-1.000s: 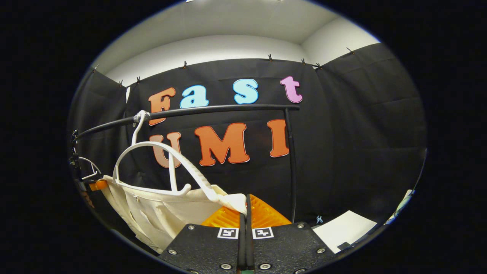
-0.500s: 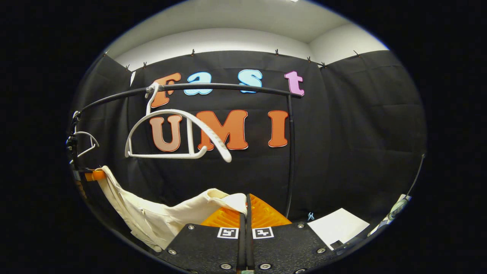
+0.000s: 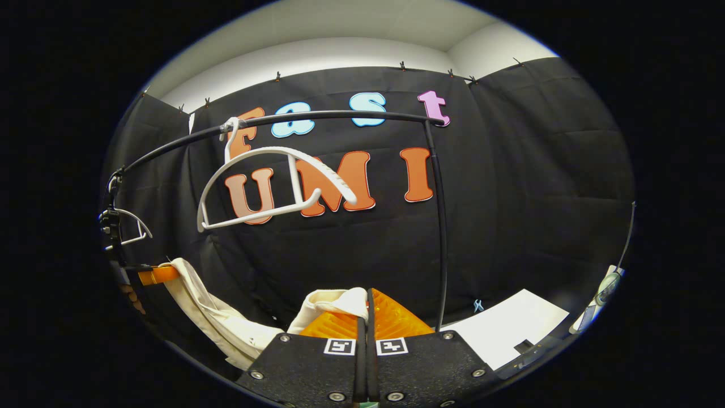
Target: Grasp the clothes on the hanger with both hands and then place them into the laundry hamper below.
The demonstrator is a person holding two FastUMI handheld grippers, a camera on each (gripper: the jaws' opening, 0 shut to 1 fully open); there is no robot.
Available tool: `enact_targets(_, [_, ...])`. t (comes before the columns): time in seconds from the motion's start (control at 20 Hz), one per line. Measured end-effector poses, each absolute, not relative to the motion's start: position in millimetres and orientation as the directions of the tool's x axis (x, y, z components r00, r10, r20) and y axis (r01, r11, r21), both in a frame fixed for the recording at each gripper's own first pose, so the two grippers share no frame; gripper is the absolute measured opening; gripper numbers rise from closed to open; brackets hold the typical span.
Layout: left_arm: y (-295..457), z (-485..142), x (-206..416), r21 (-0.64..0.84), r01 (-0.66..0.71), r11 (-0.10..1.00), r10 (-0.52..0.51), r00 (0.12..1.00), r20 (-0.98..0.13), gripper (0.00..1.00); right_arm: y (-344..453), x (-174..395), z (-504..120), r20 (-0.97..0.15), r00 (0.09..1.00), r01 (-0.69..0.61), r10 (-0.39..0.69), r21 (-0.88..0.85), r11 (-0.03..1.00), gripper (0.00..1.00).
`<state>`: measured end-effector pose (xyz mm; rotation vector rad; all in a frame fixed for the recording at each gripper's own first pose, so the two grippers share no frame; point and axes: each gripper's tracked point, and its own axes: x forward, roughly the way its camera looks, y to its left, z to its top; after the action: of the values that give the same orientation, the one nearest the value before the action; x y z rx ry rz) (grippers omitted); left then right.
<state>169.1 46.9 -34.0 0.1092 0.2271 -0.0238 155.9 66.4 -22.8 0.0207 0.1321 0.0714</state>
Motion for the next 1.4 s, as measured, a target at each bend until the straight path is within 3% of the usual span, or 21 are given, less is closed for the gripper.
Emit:
enact_targets(0.95, [-86, -99, 163, 0.030, 0.159, 0.987, -0.139, 0.925, -0.353, 0.07, 104, 155, -70, -0.220, 0.949, -0.207, 0.224, 0.101, 0.973, 0.00])
enact_targets(1.4, [-91, -184, 164, 0.018, 0.148, 0.989, -0.115, 0.835, -0.538, 0.07, 104, 163, -149, -0.361, 0.910, -0.182, 0.204, 0.096, 0.979, 0.00])
